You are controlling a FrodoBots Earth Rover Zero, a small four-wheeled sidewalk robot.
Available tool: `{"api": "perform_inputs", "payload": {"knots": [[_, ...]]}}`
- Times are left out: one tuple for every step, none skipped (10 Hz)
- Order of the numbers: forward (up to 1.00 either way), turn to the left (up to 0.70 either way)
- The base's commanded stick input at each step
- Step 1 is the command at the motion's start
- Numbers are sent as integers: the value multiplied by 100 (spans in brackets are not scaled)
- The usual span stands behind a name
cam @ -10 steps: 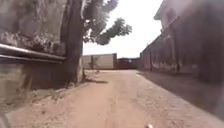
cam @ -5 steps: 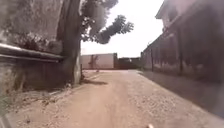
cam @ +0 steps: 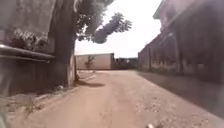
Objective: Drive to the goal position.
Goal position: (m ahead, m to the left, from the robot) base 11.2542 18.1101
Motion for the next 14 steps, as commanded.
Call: {"api": "perform_inputs", "payload": {"knots": [[60,-1],[60,0],[60,0],[60,0],[60,0],[60,0],[60,0],[60,0],[60,0],[60,0],[60,0],[60,0],[60,0],[60,0]]}}
